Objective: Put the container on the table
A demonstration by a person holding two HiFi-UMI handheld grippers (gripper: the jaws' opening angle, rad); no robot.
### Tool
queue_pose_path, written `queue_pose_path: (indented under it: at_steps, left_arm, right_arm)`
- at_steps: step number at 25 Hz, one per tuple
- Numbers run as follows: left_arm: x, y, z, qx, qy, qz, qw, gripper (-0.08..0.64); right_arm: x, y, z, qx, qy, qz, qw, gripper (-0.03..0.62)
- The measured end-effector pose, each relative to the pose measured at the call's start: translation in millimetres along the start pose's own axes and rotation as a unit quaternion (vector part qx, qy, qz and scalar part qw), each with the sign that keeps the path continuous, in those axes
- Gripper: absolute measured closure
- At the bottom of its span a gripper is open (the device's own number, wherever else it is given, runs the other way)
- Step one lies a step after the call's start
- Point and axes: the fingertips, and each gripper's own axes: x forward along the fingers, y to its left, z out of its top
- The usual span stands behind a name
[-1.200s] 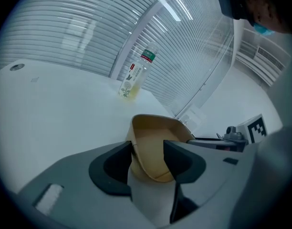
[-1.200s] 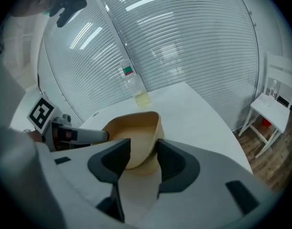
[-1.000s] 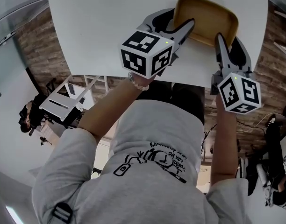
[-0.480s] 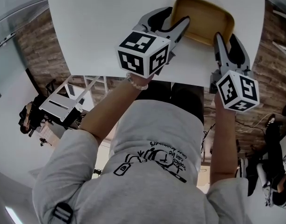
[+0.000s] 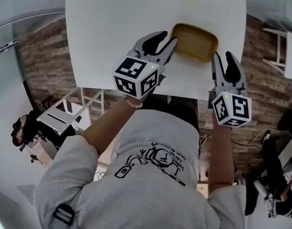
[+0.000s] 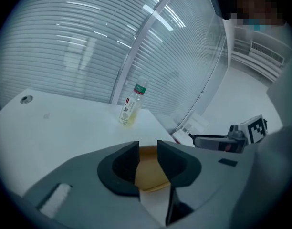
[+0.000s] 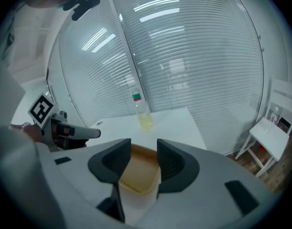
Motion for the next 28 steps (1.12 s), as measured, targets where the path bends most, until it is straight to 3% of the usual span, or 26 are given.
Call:
queue_pose_path:
  at_steps: [6,11,19,28]
  left_arm:
    - [-31.4,-39.2,59.5,0.018,-0.056,-0.042,0.9974,0.525]
    - [-64.1,-84.5,103.0,0.046,-0.093,-0.094,0.9901,0.549]
    - [-129.1,-147.6,160.0,0.096,-0.158,-0.146,0.9720,0.555]
    - [-179.6,-185.1,195.6,0.121,-0.194,-0.163,0.9597,0.555]
  right_arm:
    - [-36.4,25.3,75.5,-0.025,-0.085,0.043,0.995,0.499]
    - [-69.6,48.4,127.2,-0.057,-0.116,0.055,0.990,0.560]
    - [-127.5,96.7,189.8,-0.100,-0.143,0.079,0.982,0.577]
    - [-178.2,132.4,234.8,-0.133,-0.181,0.098,0.969,0.581]
